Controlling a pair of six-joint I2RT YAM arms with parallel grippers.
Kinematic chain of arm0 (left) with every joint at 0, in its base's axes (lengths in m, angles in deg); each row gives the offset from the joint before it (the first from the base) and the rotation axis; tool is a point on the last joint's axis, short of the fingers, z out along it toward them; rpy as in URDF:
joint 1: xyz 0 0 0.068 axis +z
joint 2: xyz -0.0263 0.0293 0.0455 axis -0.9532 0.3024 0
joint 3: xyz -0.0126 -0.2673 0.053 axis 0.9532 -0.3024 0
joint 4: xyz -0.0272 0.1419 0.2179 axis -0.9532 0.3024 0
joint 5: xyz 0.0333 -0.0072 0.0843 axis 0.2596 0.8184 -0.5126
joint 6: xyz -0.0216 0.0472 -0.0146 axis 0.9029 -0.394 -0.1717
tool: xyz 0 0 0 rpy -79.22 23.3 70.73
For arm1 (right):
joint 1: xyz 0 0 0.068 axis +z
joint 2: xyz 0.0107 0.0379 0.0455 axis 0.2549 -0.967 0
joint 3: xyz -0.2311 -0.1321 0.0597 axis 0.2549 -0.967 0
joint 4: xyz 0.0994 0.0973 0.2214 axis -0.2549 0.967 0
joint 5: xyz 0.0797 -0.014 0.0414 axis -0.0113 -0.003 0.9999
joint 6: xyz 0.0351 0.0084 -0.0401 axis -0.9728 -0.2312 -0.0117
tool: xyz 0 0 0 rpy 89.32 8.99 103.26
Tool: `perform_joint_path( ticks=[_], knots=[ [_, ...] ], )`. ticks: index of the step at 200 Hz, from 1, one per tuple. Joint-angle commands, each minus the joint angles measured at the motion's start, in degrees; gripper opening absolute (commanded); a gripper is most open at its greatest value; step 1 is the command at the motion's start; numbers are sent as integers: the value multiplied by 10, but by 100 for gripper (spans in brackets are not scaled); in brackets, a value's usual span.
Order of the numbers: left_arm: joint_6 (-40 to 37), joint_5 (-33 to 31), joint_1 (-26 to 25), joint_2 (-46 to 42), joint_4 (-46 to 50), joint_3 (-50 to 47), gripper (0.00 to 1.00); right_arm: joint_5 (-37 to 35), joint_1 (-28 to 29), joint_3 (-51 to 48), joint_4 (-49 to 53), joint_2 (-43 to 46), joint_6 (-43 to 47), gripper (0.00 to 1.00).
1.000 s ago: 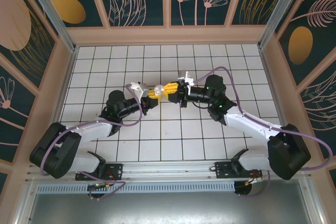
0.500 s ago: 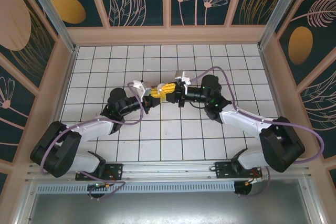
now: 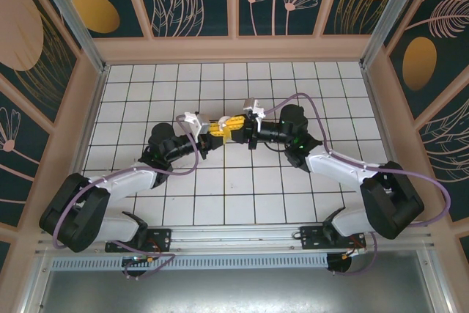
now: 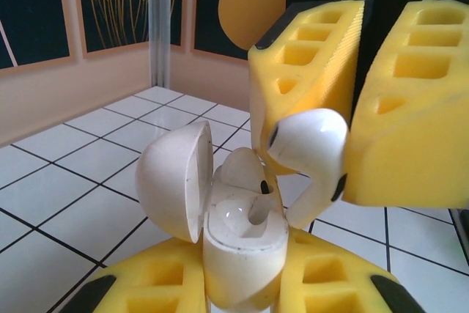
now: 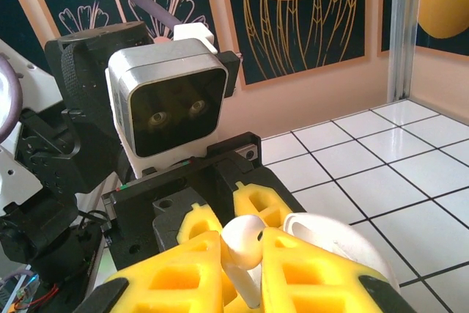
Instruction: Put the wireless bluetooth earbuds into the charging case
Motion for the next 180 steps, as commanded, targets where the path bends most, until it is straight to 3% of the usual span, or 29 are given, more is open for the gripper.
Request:
perform_joint_path(
  ticks=[1,75,180],
  knots=[
    [-8,10,-4,-11,-2,17,17,-16,-5,-1,-37,3,2,16],
    [-6,11,-5,-21,0,17,17,-27,-6,-3,-29,1,14,16],
    [-1,10,-4,-47,-2,24,18,-13,-11,-2,70,14,66,17]
  ],
)
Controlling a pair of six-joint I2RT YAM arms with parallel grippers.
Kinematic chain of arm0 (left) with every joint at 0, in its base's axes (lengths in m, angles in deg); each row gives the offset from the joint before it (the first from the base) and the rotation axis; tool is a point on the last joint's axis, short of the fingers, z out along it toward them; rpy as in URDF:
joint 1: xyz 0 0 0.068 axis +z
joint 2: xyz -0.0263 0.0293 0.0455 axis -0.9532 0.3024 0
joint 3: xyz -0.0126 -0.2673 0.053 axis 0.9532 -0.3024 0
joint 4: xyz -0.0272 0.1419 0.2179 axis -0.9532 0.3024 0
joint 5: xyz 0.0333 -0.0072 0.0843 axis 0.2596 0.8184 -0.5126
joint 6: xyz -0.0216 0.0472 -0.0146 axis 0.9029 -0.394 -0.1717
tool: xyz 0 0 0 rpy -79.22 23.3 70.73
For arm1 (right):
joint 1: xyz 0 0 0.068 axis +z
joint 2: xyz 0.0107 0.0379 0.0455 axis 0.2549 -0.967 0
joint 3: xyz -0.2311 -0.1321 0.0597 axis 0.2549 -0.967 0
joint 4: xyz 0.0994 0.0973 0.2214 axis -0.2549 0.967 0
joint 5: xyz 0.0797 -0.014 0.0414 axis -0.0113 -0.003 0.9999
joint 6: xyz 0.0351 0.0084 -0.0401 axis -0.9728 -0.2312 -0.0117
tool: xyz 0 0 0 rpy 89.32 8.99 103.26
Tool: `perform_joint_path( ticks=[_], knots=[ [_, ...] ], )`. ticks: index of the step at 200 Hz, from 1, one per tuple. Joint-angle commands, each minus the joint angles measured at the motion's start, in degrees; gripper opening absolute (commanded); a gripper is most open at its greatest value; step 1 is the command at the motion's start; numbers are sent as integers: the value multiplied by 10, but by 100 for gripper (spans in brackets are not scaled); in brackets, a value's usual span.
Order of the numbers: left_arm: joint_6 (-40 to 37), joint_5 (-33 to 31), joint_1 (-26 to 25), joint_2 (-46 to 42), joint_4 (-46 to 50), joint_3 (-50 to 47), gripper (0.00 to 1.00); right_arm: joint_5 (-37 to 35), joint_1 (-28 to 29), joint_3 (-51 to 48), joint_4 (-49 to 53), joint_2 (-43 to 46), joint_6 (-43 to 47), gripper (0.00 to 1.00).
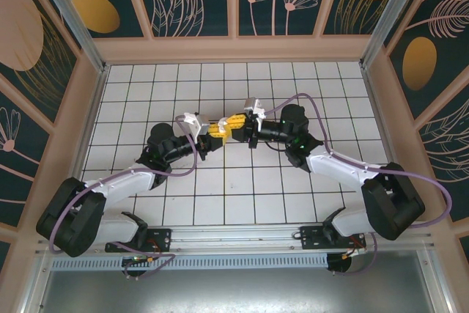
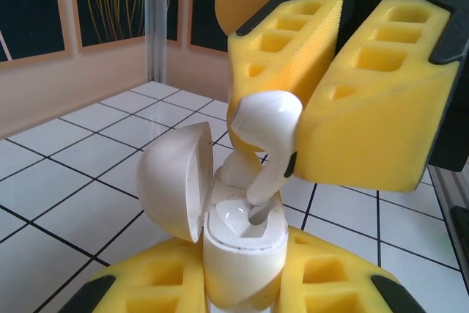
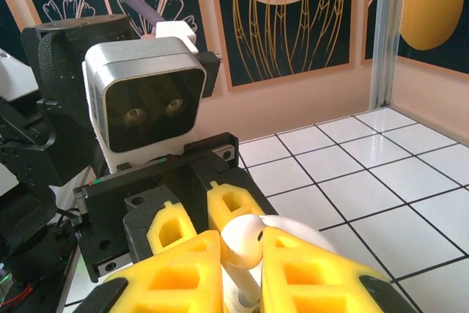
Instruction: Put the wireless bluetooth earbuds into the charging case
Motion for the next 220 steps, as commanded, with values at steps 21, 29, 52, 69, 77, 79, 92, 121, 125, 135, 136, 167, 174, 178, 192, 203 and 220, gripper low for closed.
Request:
perform_joint_path(
  ticks=[21,29,52,69,77,79,92,121,125,135,136,167,174,178,192,203,220],
  knots=[
    [-2,9,-3,-28,-33,24,18,15,-10,6,92,8,51,17],
    [-3,10,-3,-29,-33,24,18,19,-11,9,106,9,58,17],
    [-6,15,-3,-31,-31,25,18,25,-14,18,130,9,72,17],
    [-7,18,-3,-33,-31,26,18,23,-15,23,146,10,79,17],
    [-8,18,-4,-35,-31,26,18,22,-17,24,150,10,80,18],
    [-8,18,-3,-35,-30,27,18,21,-17,24,151,11,80,18],
    [-9,19,-3,-37,-29,27,18,19,-19,26,156,10,82,19],
    [-11,20,-3,-40,-25,29,18,14,-19,35,178,8,91,19],
    [-11,20,-3,-40,-25,28,18,14,-19,37,182,8,93,19],
    [-12,21,-3,-41,-24,29,18,15,-19,41,190,6,98,19],
    [-12,21,-3,-41,-24,29,18,15,-19,42,191,6,98,19],
    [-15,26,-3,-41,-19,31,18,20,-19,63,236,1,128,19],
    [-16,28,-3,-41,-16,33,18,22,-19,68,245,-1,134,19],
    [-17,28,-3,-41,-15,33,18,23,-19,71,249,-1,136,19],
    [-19,29,-3,-41,-10,35,18,25,-19,79,257,-2,144,19],
    [-21,28,-3,-41,-7,35,18,25,-19,85,264,-1,150,18],
    [-27,20,-3,-40,6,35,18,24,-19,95,269,2,153,18]
  ],
)
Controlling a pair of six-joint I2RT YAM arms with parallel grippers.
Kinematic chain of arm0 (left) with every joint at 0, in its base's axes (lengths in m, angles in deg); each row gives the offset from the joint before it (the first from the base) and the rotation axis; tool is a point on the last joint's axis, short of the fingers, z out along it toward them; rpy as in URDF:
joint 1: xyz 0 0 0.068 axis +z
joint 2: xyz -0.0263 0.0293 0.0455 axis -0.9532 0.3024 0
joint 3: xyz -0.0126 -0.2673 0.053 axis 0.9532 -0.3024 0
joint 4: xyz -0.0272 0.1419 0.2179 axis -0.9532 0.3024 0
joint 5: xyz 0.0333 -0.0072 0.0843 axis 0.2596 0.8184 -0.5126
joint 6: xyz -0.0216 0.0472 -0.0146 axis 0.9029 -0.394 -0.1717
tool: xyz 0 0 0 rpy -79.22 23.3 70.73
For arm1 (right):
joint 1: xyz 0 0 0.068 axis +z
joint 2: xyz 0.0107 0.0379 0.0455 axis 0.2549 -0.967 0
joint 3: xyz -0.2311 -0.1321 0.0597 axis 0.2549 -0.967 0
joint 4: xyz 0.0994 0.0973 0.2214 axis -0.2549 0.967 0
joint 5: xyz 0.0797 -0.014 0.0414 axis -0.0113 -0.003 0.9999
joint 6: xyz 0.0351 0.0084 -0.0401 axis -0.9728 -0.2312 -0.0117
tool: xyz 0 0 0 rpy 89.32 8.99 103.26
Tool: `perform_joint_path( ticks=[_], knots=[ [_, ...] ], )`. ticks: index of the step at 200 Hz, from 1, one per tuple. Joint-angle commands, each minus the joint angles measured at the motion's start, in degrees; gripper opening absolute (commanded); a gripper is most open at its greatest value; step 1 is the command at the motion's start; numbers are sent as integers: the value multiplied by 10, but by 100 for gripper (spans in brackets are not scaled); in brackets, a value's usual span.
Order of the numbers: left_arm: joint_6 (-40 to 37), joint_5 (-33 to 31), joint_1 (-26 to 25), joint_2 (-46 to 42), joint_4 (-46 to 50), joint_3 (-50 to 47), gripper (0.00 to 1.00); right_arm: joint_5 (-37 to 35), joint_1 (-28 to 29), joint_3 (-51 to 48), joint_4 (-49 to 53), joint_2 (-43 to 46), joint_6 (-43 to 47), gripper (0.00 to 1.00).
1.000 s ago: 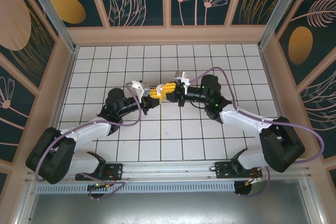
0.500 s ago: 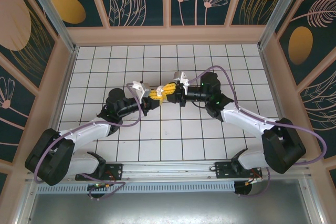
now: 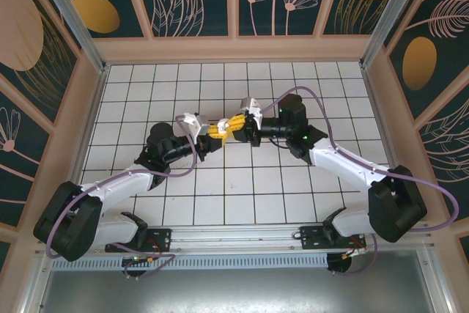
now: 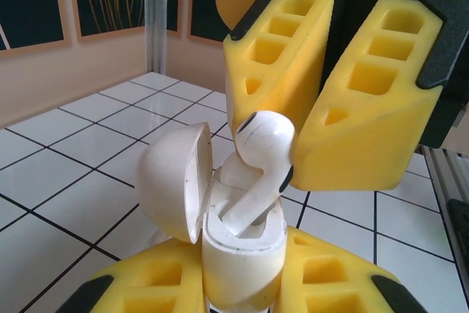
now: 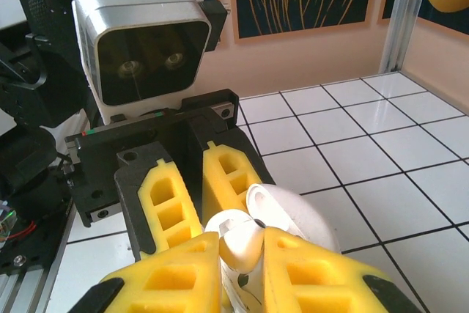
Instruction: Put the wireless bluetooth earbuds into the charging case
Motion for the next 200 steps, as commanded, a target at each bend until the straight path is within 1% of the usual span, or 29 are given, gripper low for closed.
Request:
perform_joint_path(
  ticks=[1,39,114,143,168,200],
  knots=[
    [-21,19,-3,-21,-33,30,18,-10,-5,18,54,-7,23,18],
    [-54,-15,-3,-7,21,30,18,-5,-5,53,101,10,44,18],
    [-129,-31,-3,3,96,37,18,-20,-5,117,239,26,120,18],
    [-157,-24,-2,-1,107,37,18,-26,-4,155,315,12,172,18],
    [-166,-18,-3,-4,107,35,18,-30,0,183,375,-4,219,18],
    [-175,-15,-3,-6,108,34,18,-41,13,207,423,-24,260,18]
  ],
)
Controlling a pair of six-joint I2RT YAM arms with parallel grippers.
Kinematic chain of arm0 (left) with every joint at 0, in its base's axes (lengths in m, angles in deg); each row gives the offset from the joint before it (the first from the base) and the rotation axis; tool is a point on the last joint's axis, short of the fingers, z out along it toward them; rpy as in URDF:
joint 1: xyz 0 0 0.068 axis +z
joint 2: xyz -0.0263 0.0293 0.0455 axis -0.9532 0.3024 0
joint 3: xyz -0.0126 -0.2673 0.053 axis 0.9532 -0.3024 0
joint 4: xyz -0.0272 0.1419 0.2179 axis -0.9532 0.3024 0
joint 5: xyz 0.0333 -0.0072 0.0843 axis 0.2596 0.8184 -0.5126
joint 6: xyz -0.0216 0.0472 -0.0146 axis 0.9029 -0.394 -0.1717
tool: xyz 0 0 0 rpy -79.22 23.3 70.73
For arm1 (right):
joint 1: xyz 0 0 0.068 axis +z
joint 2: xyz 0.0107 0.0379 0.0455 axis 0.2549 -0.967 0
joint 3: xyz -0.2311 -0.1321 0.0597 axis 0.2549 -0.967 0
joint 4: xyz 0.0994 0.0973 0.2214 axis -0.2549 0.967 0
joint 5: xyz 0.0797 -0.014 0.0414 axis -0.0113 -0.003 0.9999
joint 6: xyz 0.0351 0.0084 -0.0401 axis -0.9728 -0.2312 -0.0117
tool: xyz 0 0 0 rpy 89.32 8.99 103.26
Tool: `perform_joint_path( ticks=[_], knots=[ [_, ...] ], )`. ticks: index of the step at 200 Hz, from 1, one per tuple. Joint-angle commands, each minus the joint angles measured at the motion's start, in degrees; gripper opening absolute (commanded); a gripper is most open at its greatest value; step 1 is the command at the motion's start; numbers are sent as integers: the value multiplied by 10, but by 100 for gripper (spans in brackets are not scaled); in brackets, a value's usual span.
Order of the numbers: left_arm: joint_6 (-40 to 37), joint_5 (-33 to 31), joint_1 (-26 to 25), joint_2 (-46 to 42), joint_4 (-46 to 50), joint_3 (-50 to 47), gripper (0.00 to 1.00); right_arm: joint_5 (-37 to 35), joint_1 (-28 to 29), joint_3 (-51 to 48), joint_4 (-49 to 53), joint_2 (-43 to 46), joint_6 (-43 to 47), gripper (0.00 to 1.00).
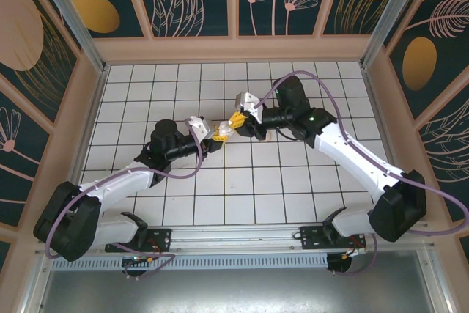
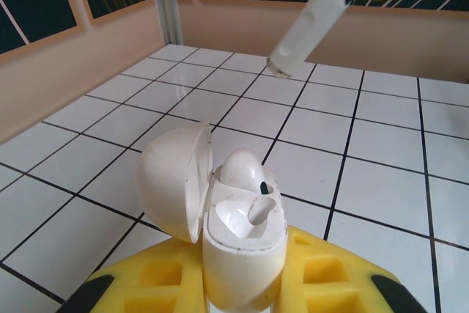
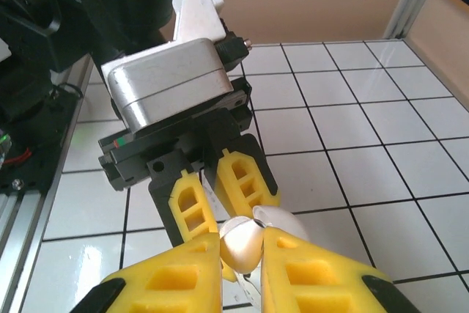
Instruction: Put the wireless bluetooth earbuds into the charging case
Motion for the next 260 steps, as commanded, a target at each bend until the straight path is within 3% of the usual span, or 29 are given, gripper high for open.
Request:
perform_joint_path(
  ticks=[1,181,260],
  knots=[
    [-24,15,-2,-7,0,11,18,-11,11,24,70,-18,56,18],
    [-23,26,-3,-8,-6,7,18,-5,13,30,36,-15,60,17],
    [-24,30,-3,-19,-5,8,19,-20,12,37,69,-38,84,17]
  ],
)
